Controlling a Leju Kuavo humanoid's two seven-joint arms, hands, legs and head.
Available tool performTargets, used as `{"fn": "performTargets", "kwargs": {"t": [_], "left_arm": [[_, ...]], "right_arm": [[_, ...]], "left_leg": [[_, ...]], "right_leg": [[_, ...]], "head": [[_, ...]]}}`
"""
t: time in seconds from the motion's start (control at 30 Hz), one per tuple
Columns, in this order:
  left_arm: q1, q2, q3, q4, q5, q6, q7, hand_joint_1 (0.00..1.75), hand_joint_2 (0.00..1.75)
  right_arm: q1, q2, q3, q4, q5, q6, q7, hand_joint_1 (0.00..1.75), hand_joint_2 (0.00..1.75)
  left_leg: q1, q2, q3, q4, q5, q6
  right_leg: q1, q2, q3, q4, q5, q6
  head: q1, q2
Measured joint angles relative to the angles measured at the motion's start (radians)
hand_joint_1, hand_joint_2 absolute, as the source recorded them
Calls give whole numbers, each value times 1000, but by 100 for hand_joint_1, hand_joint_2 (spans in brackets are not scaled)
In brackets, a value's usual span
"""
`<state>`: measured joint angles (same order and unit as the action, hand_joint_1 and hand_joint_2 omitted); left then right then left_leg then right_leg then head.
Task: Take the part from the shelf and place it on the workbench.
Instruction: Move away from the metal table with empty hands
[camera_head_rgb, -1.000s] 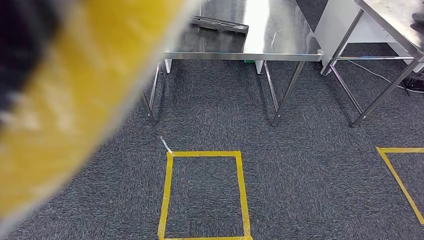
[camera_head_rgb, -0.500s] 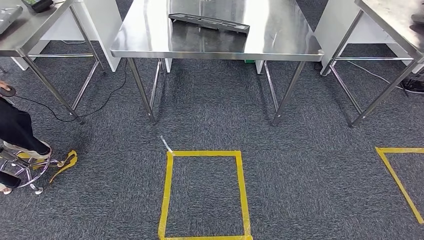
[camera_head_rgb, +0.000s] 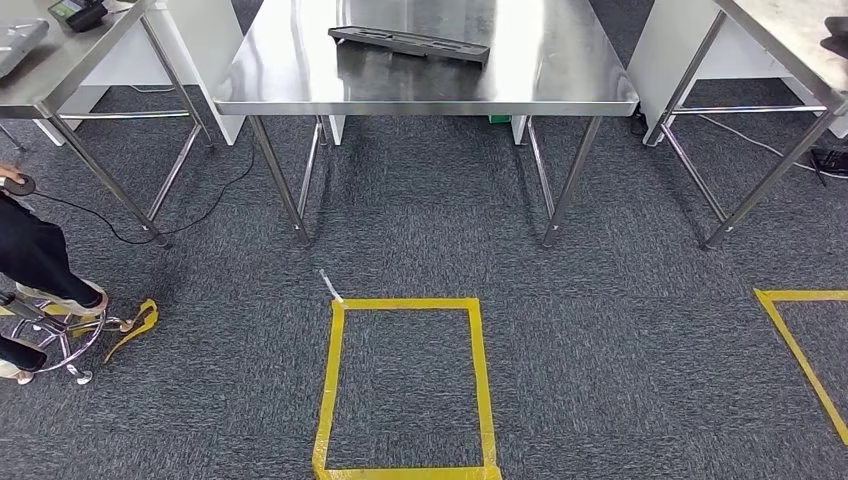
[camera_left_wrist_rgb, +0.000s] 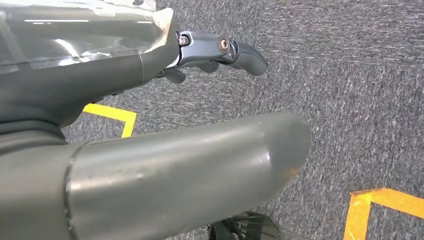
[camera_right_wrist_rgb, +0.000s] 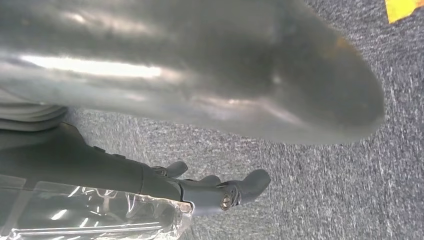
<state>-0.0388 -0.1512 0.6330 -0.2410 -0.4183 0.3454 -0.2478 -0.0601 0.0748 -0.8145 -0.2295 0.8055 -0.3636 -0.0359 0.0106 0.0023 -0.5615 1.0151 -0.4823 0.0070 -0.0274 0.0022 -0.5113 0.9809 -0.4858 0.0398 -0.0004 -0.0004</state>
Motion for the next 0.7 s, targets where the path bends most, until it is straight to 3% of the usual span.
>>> {"fn": "performTargets", "kwargs": {"t": [0.1, 0.13, 0.17, 0.2, 0.3, 0.37, 0.47, 0.5, 0.57, 0.63, 0.67, 0.7], "left_arm": [[0, 0, 6, -1, 1, -1, -6, 0, 0], [1, -1, 7, -1, -2, -3, -7, 0, 0], [2, -1, 7, -1, -7, -5, -7, 0, 0], [2, -1, 8, -2, -14, -7, -7, 0, 0], [1, 0, 8, -7, -37, -15, -3, 0, 0], [-4, 0, 7, -10, -50, -18, 4, 0, 0], [-6, -1, 7, -14, -66, -19, 16, 0, 0], [-8, -1, 8, -15, -69, -20, 20, 0, 0], [-12, -1, 8, -18, -73, -20, 24, 0, 0], [-13, -1, 8, -20, -74, -21, 26, 0, 0], [-13, -1, 8, -20, -75, -22, 27, 0, 0], [-12, -1, 8, -20, -75, -22, 27, 0, 0]], "right_arm": [[-7, 1, 0, -5, 9, 4, 12, 0, 0], [-8, 2, 0, -5, 9, 5, 16, 0, 0], [-8, 3, 0, -6, 7, 5, 18, 0, 0], [-7, 3, 0, -6, 5, 5, 19, 0, 0], [-7, 4, -1, -7, -1, 5, 17, 0, 0], [-7, 5, -1, -8, -2, 4, 13, 0, 0], [-5, 6, -5, -9, 0, 3, 11, 0, 0], [-4, 6, -7, -9, 0, 3, 11, 0, 0], [-3, 7, -11, -10, 2, 2, 11, 0, 0], [-2, 7, -14, -10, 2, 2, 12, 0, 0], [-1, 7, -16, -11, 3, 2, 13, 0, 0], [0, 7, -17, -11, 3, 2, 14, 0, 0]], "left_leg": [[2, -1, -71, 170, -112, -9], [2, -1, -94, 229, -137, -11], [2, -1, -103, 260, -144, -11], [2, -1, -91, 251, -131, -9], [1, -2, 23, 62, -49, 2], [-4, -4, 60, -12, -30, 10], [-7, -3, 49, -19, -18, 28], [-6, -1, 44, -23, -10, 36], [-4, 2, 30, -27, 5, 48], [-5, 4, 14, -27, 16, 51], [-6, 5, 6, -26, 21, 51], [-6, 6, 1, -26, 26, 49]], "right_leg": [[1, -2, -12, 0, 12, -22], [4, -3, -17, 1, 15, -25], [6, -3, -22, 2, 17, -26], [8, -3, -25, 4, 18, -26], [13, -3, -29, 13, 20, -22], [18, -3, -35, 17, 24, -15], [18, -3, -46, 19, 31, 3], [18, -2, -56, 33, 20, 6], [16, -2, -98, 122, -37, 2], [15, -2, -148, 259, -104, -1], [15, -2, -158, 301, -122, 2], [14, -2, -145, 300, -122, 8]], "head": [[-1, 0], [-1, 0], [-1, 0], [-1, 0], [-1, 0], [0, 0], [0, 0], [1, 0], [4, 0], [7, 0], [7, 0], [8, 0]]}}
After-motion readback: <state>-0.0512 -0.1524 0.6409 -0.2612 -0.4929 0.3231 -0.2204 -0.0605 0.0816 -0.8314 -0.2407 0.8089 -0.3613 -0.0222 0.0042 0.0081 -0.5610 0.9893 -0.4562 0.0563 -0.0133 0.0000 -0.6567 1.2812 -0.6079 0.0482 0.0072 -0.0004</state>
